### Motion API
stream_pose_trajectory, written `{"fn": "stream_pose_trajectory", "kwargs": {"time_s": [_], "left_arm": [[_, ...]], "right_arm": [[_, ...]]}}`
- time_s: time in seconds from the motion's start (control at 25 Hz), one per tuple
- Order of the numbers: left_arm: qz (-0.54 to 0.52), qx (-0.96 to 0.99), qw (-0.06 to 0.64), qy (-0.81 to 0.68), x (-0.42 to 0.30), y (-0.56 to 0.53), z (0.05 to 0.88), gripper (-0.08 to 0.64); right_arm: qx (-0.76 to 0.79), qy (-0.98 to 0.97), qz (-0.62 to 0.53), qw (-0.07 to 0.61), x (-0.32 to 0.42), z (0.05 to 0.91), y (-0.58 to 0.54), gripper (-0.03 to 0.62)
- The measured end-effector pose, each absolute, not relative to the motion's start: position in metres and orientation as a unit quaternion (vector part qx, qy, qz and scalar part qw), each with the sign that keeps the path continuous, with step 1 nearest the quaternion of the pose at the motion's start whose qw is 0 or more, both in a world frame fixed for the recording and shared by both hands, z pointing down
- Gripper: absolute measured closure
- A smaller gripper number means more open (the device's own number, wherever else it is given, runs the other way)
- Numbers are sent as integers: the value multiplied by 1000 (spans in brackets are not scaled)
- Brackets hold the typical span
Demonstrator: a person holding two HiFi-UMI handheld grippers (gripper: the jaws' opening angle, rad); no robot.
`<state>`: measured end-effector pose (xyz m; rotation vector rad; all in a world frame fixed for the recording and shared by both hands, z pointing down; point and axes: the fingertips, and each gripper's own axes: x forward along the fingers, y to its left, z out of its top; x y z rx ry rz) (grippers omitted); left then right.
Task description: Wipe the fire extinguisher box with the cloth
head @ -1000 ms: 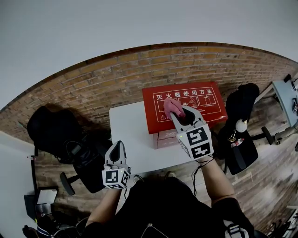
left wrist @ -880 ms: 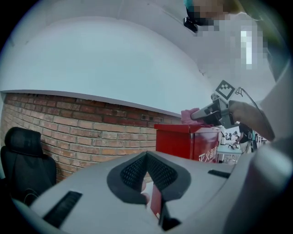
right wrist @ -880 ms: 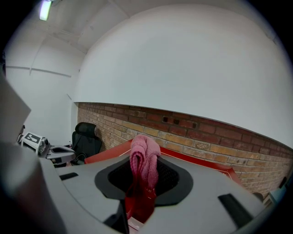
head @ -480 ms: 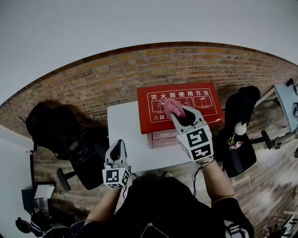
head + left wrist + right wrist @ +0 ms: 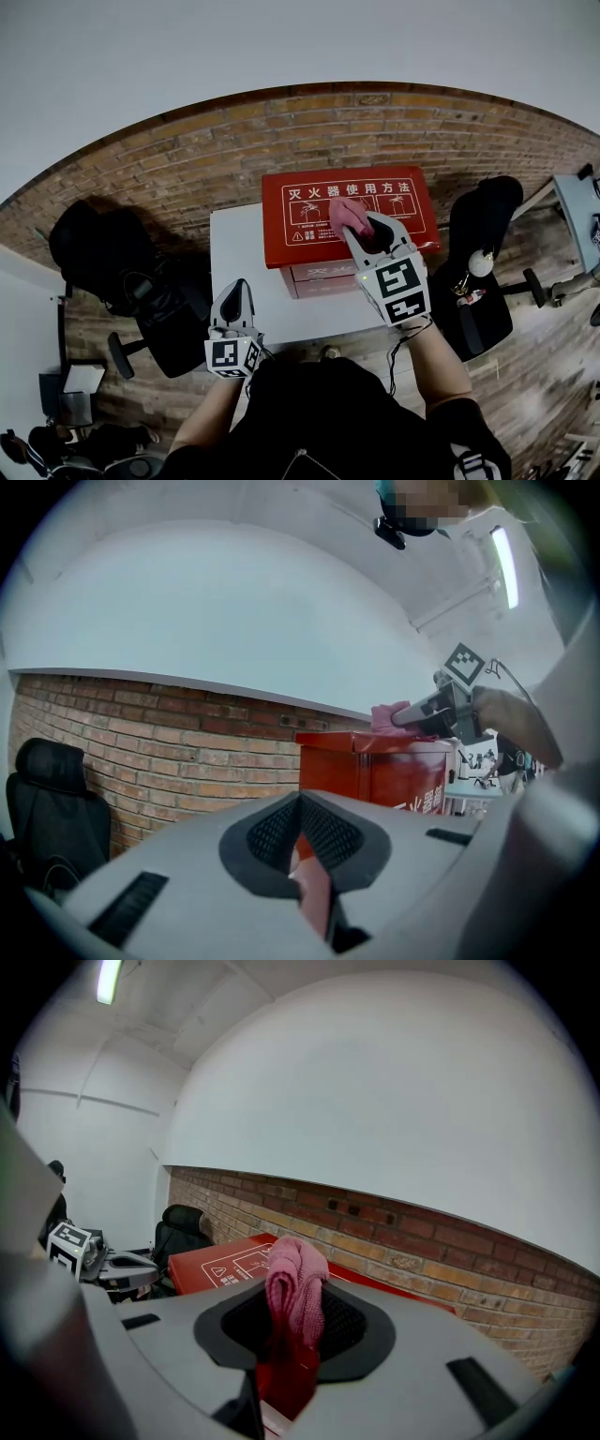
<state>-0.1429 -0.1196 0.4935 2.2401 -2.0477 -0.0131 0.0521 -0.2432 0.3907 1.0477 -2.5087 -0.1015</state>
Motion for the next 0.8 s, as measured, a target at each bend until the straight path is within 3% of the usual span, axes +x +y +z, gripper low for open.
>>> {"fn": "stream_pose_trajectory", "kwargs": {"time_s": [0.8], "left_arm": [[-7,706,52,-706,-117,-108,506,538]], "right_arm": [[367,-903,-57,213,93,390,-253,474]]}}
